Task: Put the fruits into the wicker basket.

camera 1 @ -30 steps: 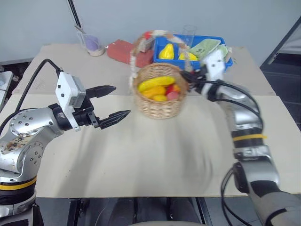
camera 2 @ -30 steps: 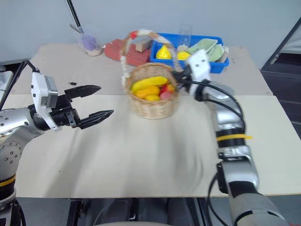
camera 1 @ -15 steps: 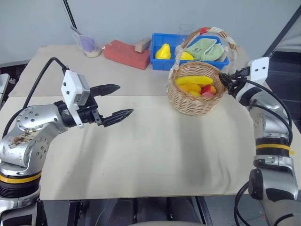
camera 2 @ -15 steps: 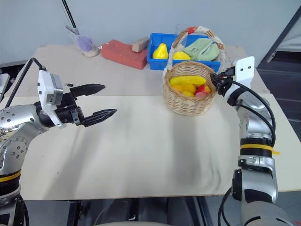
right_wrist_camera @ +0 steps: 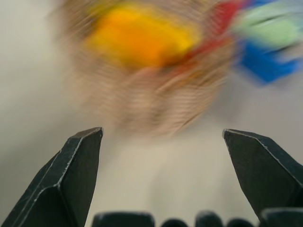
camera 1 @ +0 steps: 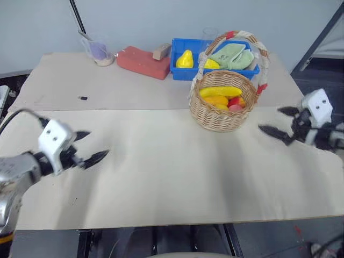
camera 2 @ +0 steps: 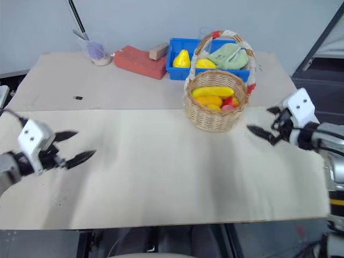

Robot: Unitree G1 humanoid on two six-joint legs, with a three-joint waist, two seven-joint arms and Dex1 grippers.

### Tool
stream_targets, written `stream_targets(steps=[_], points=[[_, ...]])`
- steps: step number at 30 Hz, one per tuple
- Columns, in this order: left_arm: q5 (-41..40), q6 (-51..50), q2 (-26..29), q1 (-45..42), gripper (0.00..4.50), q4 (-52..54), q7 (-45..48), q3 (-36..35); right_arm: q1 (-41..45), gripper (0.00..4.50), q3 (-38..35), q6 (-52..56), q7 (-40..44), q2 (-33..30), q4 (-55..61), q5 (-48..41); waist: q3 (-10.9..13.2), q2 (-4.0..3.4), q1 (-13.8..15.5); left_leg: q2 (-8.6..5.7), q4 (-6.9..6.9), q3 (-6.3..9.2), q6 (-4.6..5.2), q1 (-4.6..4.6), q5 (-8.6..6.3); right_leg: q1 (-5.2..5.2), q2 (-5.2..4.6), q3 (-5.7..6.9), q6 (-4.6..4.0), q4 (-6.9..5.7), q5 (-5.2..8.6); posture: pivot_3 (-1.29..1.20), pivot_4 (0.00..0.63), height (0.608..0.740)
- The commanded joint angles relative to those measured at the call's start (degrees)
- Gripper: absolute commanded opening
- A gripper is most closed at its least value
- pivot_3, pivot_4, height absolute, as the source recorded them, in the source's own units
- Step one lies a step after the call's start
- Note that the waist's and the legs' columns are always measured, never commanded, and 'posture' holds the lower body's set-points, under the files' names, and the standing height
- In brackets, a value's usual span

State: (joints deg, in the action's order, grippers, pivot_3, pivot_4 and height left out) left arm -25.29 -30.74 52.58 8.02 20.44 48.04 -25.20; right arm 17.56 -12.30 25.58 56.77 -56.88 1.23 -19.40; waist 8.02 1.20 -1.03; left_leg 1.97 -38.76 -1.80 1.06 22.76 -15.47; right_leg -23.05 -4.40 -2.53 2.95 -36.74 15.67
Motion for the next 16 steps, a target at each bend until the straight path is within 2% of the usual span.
stream_targets(steps=[1, 16], points=[[1.96, 3.95, 1.24, 2.71, 4.5, -1.05, 1.93, -5.65, -1.29, 4.47, 0.65, -1.25, 6.2, -3.64, 4.27, -1.06, 0.0, 0.0, 0.18, 0.0, 0.0, -0.01, -0.01, 0.0, 0.0, -0.01, -0.01, 0.0, 0.0, 0.0, 0.0, 0.0, 0.15, 0.74], [2.42, 3.42, 1.33, 2.9, 4.5, -1.76, 3.06, -7.39, 0.74, 4.47, 2.11, -1.11, 8.21, -3.62, 2.82, -0.09, 0.0, 0.0, 0.95, -0.01, 0.01, -0.06, 0.01, -0.25, -0.03, 0.21, -0.06, 0.01, -0.02, -0.02, 0.01, 0.0, 0.15, 0.74]])
